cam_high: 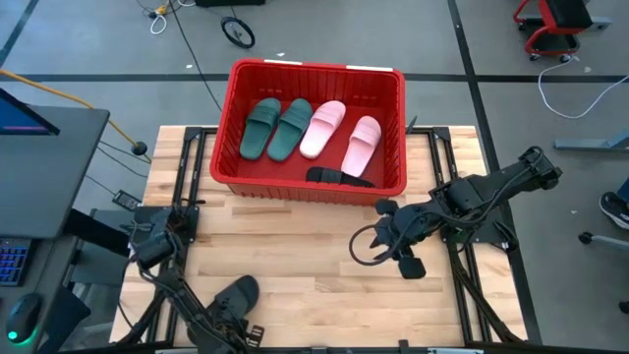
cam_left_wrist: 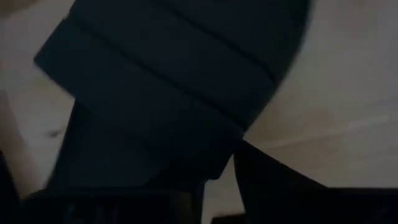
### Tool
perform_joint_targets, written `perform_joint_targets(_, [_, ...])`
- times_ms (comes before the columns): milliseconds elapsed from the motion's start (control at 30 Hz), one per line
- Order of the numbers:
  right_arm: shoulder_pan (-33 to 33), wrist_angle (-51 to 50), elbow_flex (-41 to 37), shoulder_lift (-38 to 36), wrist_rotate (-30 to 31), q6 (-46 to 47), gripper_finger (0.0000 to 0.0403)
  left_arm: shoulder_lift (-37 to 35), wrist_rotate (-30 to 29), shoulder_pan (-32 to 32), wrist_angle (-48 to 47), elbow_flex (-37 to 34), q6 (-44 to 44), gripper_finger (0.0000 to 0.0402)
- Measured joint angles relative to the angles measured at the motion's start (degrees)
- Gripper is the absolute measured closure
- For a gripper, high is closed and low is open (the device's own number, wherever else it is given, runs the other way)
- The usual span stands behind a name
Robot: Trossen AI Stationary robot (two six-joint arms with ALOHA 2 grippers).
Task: Pick and place slides into bin
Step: Put the black slipper into the red bin
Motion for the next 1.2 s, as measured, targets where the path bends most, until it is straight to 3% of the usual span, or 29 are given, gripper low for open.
perform_joint_targets(167, [-0.03, 0.26, 0.00, 0.00, 3.10, -0.07, 0.0265, 0.03, -1.88, 0.89, 0.20, 0.26, 1.72, 0.0382])
perform_joint_targets(333, [-0.04, 0.24, 0.00, -0.02, 3.91, -0.09, 0.0265, 0.39, -2.53, 2.20, 0.11, 3.91, 5.46, 0.0390])
perform_joint_targets(567, [-0.04, 0.22, 0.00, -0.02, 6.87, -0.57, 0.0265, 0.40, -8.12, 5.01, -7.93, 20.30, 17.45, 0.0391])
perform_joint_targets(700, [-0.04, 0.22, 0.00, -0.02, 11.49, -0.55, 0.0265, 0.36, -16.19, 7.52, -17.37, 33.68, 27.15, 0.0391])
perform_joint_targets(767, [-0.04, 0.21, 0.00, -0.02, 14.38, -0.19, 0.0265, -0.48, -21.60, 9.14, -16.89, 38.26, 38.32, 0.0391])
perform_joint_targets(900, [-0.07, 0.24, 0.00, -0.07, 19.38, 0.00, 0.0265, -7.13, -28.53, 13.37, -9.44, 35.69, 68.98, 0.0391])
perform_joint_targets(1200, [-0.10, -4.31, 0.00, -0.07, 31.64, 8.70, 0.0265, -15.26, -33.14, 31.73, -17.48, 35.67, 106.27, 0.0391])
